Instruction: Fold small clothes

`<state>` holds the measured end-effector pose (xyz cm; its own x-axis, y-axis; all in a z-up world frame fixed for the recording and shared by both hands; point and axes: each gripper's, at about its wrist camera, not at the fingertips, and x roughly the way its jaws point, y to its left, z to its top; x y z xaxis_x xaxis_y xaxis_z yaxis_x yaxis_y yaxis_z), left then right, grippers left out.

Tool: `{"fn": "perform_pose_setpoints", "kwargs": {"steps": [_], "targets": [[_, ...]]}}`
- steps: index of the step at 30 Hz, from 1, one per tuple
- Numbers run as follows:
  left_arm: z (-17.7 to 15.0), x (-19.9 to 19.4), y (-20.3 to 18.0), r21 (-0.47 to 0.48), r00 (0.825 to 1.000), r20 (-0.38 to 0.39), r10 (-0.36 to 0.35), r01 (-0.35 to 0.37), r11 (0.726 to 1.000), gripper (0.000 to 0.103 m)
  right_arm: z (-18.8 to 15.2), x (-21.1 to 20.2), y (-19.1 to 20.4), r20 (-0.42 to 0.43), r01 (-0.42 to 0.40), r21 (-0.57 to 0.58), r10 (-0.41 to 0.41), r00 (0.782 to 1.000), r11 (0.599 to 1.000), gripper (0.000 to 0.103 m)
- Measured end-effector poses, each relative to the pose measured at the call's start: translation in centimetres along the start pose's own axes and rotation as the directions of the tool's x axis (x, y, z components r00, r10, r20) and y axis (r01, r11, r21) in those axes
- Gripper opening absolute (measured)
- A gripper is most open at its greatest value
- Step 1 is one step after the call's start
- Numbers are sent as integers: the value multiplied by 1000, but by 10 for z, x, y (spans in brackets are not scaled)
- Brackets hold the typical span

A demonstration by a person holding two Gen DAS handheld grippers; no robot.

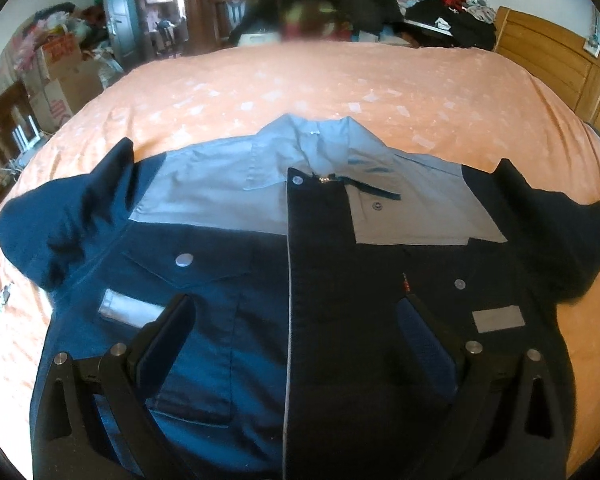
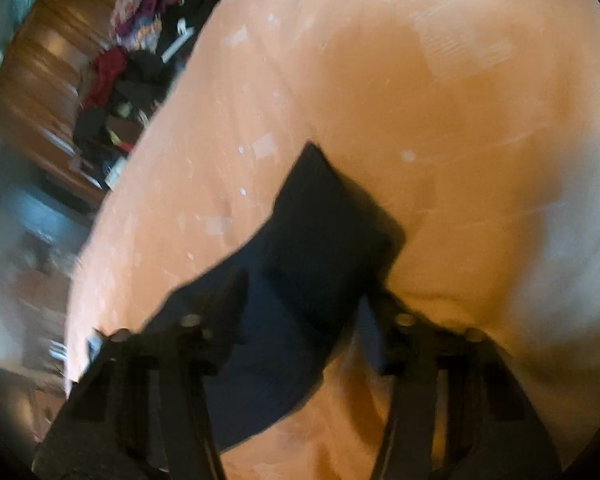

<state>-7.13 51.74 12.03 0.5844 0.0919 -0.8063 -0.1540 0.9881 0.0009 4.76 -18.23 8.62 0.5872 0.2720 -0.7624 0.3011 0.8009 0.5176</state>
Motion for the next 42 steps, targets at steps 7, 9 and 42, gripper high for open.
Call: {"fn": "perform_pose_setpoints", "kwargs": {"steps": [7,9,42], "targets": [[9,-25,26,-49,997,74,-31,35,998,101,-26,-63,106,149,-121,-177,148,978,977,12],[12,-33,41,-76,995,96,-31,39,996,101,-49,-71,168,120,-211,-263,249,961,941,12],[-65,-52,292,-402,993,16,115,-99,910,101,-327,101,426,-346,-366,-524,200,917,769,29]]}}
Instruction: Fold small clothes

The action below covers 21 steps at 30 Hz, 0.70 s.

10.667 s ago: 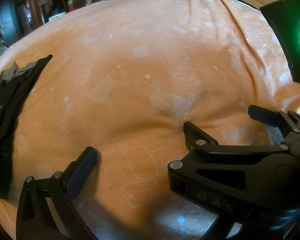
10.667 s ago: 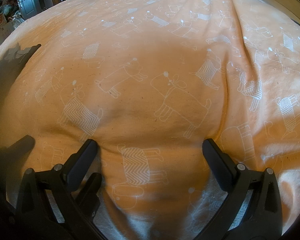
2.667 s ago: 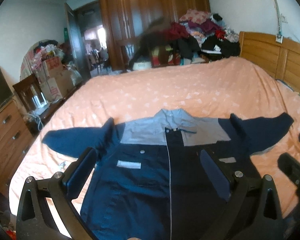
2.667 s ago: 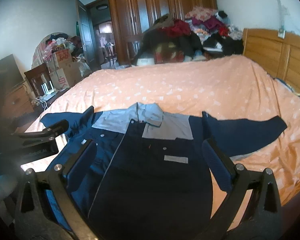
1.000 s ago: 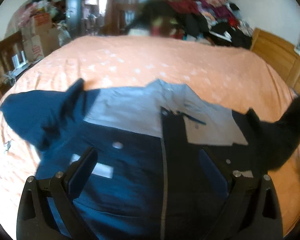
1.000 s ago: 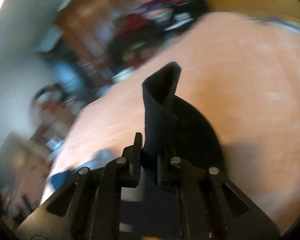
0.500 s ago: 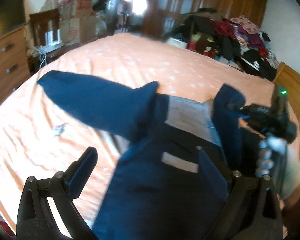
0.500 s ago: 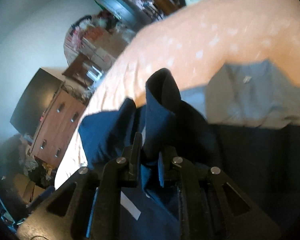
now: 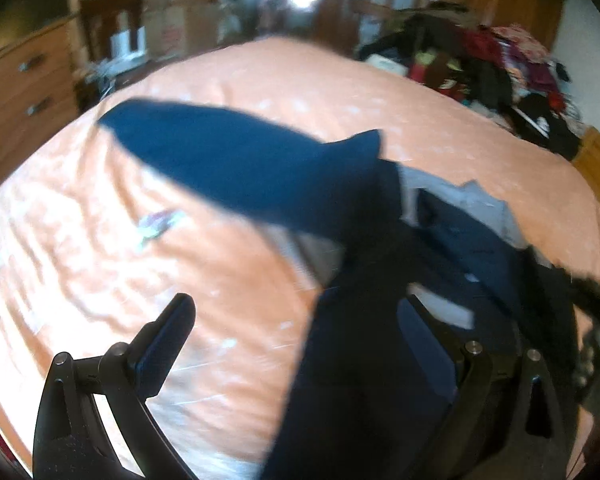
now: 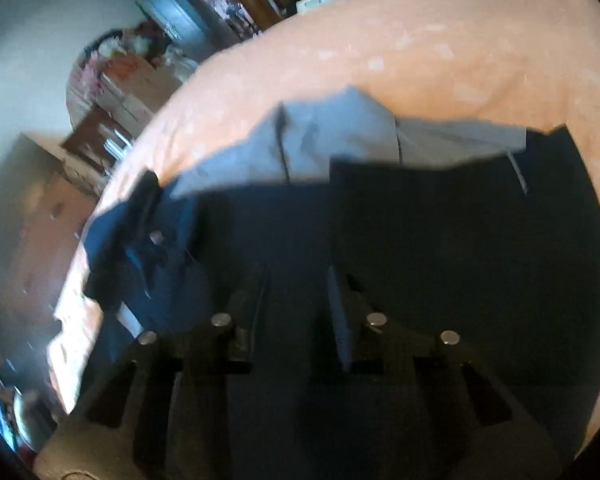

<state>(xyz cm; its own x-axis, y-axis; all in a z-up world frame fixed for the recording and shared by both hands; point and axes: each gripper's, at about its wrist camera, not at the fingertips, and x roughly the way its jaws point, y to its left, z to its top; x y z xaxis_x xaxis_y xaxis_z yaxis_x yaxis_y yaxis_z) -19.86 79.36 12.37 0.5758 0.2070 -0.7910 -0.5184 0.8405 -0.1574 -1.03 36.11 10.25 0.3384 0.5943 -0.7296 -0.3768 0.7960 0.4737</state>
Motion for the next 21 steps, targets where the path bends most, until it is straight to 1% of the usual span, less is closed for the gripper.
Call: {"fn": "perform_pose_setpoints", "kwargs": {"steps": [1,3,5,7,8,9,10,11,12,13,14,17,19,21], "targets": [[-2,0,7,-11,1000,1,12,-12,1000,101,-2,4,7,-2,-9,-21,9,1000,1000,29],[-3,-1,21,-37,1000,-2,29,-29,999,101,2,18,37,-3,-52,-76,52,999,996,29],[-4,-1,36,-69,1000,-8,26,-27,997,101,8,39,73,-9,-84,-132,84,996,988,30],[-2,-2,53,-100,1000,-8,30,-31,995,101,14,63,106,-26,-129,-192,126,992,973,32],[0,-2,61,-110,999,-4,36,-36,993,101,16,70,116,-33,-148,-205,144,989,968,37],[3,-3,69,-120,999,1,40,-40,992,101,18,84,127,-59,-183,-208,175,983,961,44],[7,-3,78,-130,999,9,38,-37,991,101,19,100,131,-98,-207,-199,191,977,958,48],[13,-3,86,-142,999,18,37,-34,989,101,15,121,134,-157,-192,-185,164,974,964,51],[23,-1,99,-164,999,32,36,-31,986,101,9,129,131,-164,-180,-186,150,975,966,53],[31,1,110,-185,999,38,25,-18,983,101,6,132,130,-147,-191,-192,164,975,963,55],[41,7,122,-211,999,39,1,7,977,101,4,129,128,-132,-223,-192,200,971,956,59],[74,32,160,-289,997,41,-60,69,955,101,0,124,122,-109,-275,-171,259,960,946,61],[98,52,179,-319,998,45,-48,60,946,101,-2,123,119,-100,-294,-158,281,954,943,61],[117,76,193,-348,998,15,-66,67,935,101,-3,124,121,-96,-300,-158,288,953,941,62]]}}
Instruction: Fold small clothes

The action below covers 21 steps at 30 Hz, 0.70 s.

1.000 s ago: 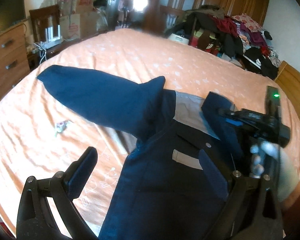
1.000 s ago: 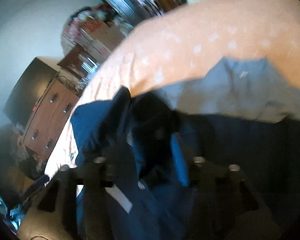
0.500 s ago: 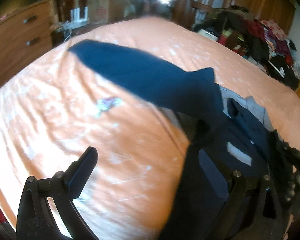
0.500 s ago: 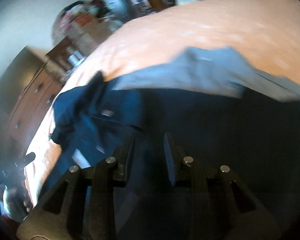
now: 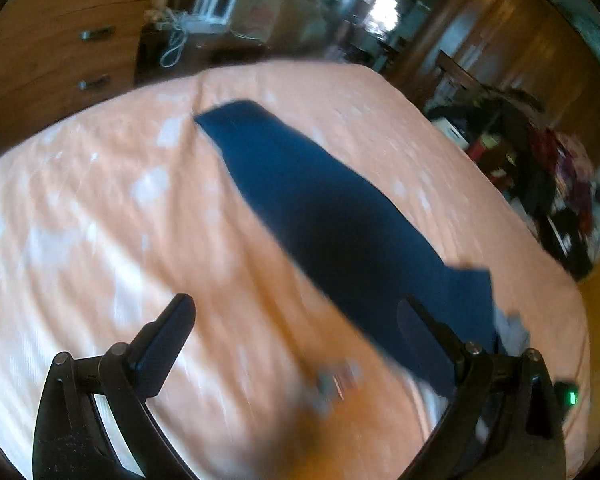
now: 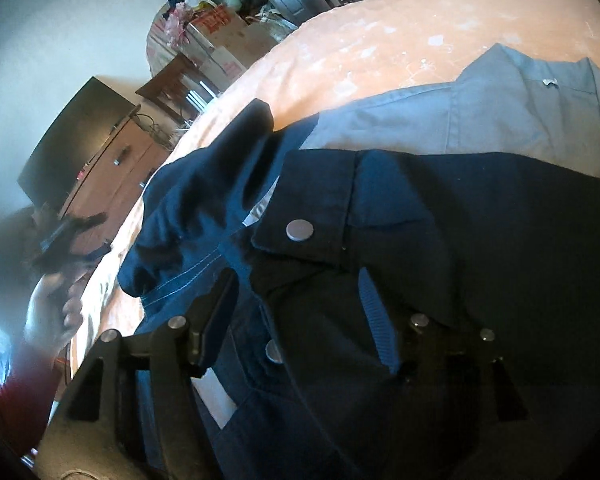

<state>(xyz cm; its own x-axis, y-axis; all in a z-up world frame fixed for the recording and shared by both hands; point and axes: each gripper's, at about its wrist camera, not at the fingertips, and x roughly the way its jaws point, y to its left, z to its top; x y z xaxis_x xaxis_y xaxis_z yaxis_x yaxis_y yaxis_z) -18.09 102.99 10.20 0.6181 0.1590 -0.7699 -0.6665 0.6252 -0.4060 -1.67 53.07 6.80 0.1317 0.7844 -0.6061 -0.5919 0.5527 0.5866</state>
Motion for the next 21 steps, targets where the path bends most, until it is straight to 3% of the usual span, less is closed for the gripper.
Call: {"fn": "perform_pose_setpoints", "kwargs": {"steps": [5,9,10,11,12,13,15,18,20,21], "targets": [[30,68,10,-7,994,-73,80,-81,997,98,-2,-9,-6,13,-13,-2,13,1000,1000,63],[37,88,1,51,994,-25,105,-103,993,96,-3,-16,-8,22,-3,-2,3,1000,1000,63],[40,91,-2,59,995,-15,94,-93,994,82,-2,-19,-5,31,23,-2,-23,999,1000,63],[44,93,-3,65,998,-12,63,-62,996,55,-2,-23,-4,34,32,-2,-32,999,999,63],[48,95,-4,60,1000,-14,21,-20,998,38,-1,-28,-2,38,31,7,-31,999,1000,63],[52,95,-5,51,1000,-13,-9,10,999,10,0,-36,0,50,16,25,-18,999,1000,63],[54,87,-17,77,999,21,-45,43,996,6,0,-53,3,79,-8,44,5,997,999,63],[46,60,-71,194,992,58,-113,100,976,5,0,-93,8,153,-20,45,13,988,999,63],[31,35,-124,292,973,57,-225,199,935,5,-1,-126,4,216,-23,64,9,976,998,63],[17,20,-157,352,954,44,-295,261,899,5,-2,-140,1,243,-18,74,-1,970,997,63]]}}
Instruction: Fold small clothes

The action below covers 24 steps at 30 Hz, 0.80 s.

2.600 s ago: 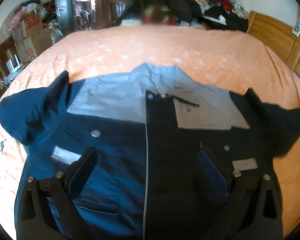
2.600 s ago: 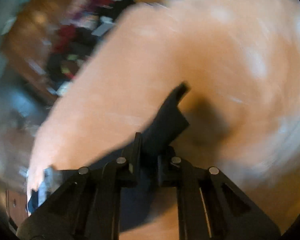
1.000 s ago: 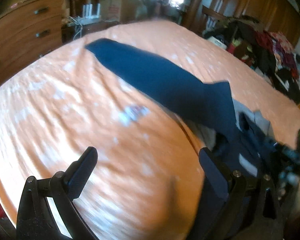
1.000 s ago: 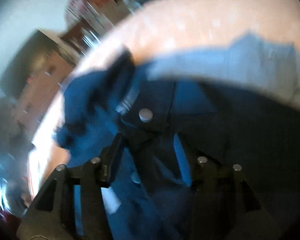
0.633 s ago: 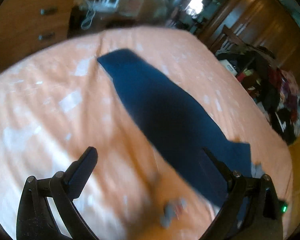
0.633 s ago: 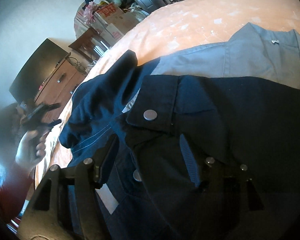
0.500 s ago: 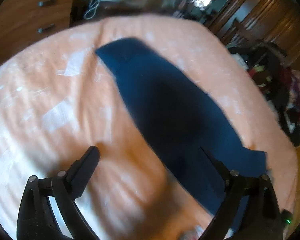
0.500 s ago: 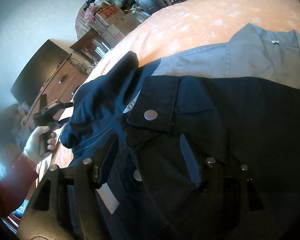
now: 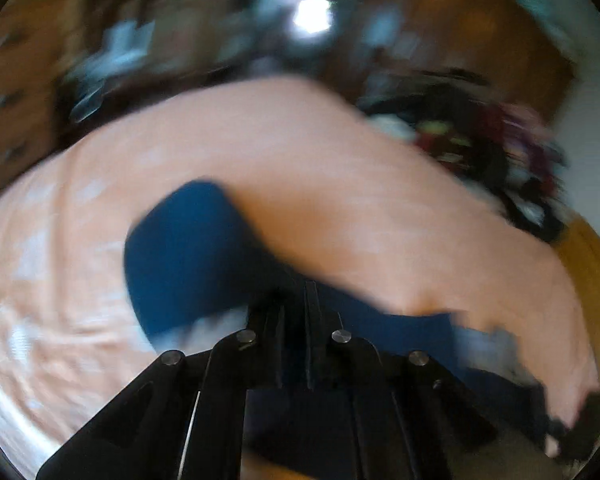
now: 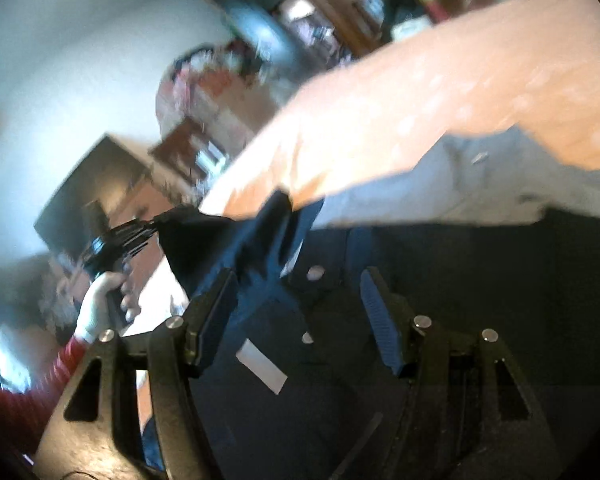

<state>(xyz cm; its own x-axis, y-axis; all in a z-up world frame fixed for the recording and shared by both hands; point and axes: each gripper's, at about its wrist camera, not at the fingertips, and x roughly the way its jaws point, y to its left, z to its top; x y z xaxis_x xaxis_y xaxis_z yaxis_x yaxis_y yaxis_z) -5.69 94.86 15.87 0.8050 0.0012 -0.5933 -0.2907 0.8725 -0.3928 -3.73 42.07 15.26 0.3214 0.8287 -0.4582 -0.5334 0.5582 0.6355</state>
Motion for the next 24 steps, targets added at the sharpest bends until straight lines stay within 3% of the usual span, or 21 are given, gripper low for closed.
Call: {"fn": "perform_pose_setpoints", "kwargs": {"steps": [1,3,4,6,7,8,9,10,12,16,18,21,24], "targets": [[-3,-5,-44,76,997,4,-82,82,994,5,3,-14,-4,27,11,8,-11,1000,1000,63],[-16,-13,-127,196,964,-29,-264,264,944,5,8,-46,-18,83,40,35,-43,996,999,64],[-30,-15,-169,255,932,-71,-355,361,897,8,9,-59,-25,104,53,50,-58,993,997,64],[-63,-15,-233,320,871,-158,-465,491,810,22,6,-86,-50,136,73,121,-89,987,990,67],[-83,-12,-256,321,832,-226,-506,554,768,37,2,-94,-63,139,74,156,-97,986,985,68],[-100,-9,-271,317,806,-273,-526,591,741,41,-4,-105,-82,134,87,225,-119,984,971,69],[-117,-6,-280,314,788,-313,-530,613,725,42,-9,-111,-95,127,93,267,-130,983,959,69],[-129,-3,-281,306,784,-334,-524,616,726,42,-16,-117,-109,115,95,308,-136,984,947,69],[-144,8,-264,246,793,-346,-502,592,767,42,-24,-125,-128,103,104,353,-149,983,930,69],[-158,23,-194,147,883,-311,-353,411,900,42,-27,-123,-153,62,101,398,-137,989,912,69],[-165,23,-159,93,911,-301,-284,324,942,42,-21,-116,-162,20,126,397,-146,989,909,70],[-169,18,-110,14,944,-267,-193,204,979,42,-17,-110,-169,-68,214,380,-203,977,900,70],[-178,9,-82,-33,961,-235,-144,140,990,42,-18,-121,-162,-55,296,306,-293,954,905,70]]}}
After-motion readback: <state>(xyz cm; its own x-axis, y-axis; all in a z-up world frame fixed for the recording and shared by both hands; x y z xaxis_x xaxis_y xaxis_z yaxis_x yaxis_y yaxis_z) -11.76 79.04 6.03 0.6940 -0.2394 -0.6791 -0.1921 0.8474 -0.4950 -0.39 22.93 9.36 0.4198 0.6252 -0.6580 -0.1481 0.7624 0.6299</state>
